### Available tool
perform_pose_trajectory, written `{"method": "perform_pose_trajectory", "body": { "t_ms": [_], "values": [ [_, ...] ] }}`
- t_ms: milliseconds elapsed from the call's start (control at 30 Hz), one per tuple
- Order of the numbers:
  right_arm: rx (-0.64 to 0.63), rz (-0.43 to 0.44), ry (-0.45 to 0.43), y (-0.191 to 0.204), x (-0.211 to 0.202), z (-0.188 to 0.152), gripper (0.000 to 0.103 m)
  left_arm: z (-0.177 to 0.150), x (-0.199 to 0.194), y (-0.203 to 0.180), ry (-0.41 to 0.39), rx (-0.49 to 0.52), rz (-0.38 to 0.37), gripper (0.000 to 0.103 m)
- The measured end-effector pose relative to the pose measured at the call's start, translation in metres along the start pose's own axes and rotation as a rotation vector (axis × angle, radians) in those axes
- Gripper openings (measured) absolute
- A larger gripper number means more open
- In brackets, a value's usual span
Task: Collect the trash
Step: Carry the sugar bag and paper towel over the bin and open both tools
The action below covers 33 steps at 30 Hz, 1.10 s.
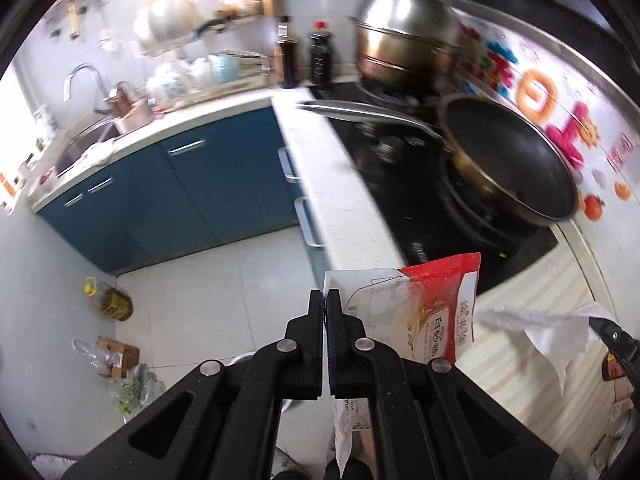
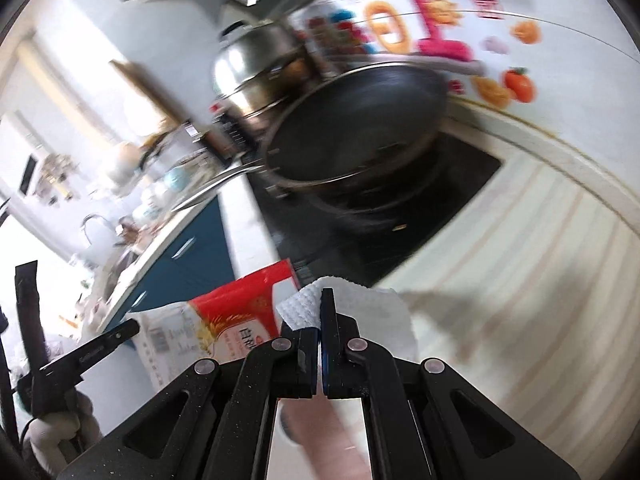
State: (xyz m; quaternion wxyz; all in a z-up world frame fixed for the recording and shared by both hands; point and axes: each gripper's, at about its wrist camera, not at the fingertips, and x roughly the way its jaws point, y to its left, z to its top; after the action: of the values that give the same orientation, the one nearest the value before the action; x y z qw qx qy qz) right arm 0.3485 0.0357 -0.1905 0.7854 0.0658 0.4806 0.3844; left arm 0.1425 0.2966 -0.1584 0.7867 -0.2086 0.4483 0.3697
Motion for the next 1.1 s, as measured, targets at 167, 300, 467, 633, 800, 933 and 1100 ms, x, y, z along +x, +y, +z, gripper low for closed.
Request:
{"method": "perform_pose_trajectory", "body": {
  "t_ms": [167, 300, 467, 633, 800, 933, 1100],
  "values": [
    [-0.037, 0.102, 0.051, 0.057, 0.015, -0.022, 0.001, -0.017, -0.012, 0.071, -0.015, -0.082, 0.066, 0.000],
    [-0.102, 0.155, 0.121, 0.108, 0.038, -0.048, 0.001, -0.039, -0.013, 0.124, 0.004, -0.145, 0.121, 0.000],
    [-0.149, 0.173, 0.234, 0.157, 0.083, -0.094, 0.001, -0.068, 0.003, 0.181, 0.050, -0.212, 0.192, 0.000],
    [-0.150, 0.146, 0.367, 0.178, 0.151, -0.149, 0.001, -0.106, 0.044, 0.232, 0.133, -0.280, 0.241, 0.000],
    [-0.169, 0.091, 0.488, 0.185, 0.234, -0.222, 0.001, -0.152, 0.116, 0.271, 0.223, -0.337, 0.260, 0.000],
    [-0.138, 0.058, 0.562, 0.166, 0.307, -0.280, 0.001, -0.199, 0.198, 0.294, 0.299, -0.374, 0.272, 0.000],
    [-0.087, 0.013, 0.661, 0.123, 0.421, -0.364, 0.001, -0.253, 0.294, 0.316, 0.373, -0.411, 0.293, 0.000]
  ]
}}
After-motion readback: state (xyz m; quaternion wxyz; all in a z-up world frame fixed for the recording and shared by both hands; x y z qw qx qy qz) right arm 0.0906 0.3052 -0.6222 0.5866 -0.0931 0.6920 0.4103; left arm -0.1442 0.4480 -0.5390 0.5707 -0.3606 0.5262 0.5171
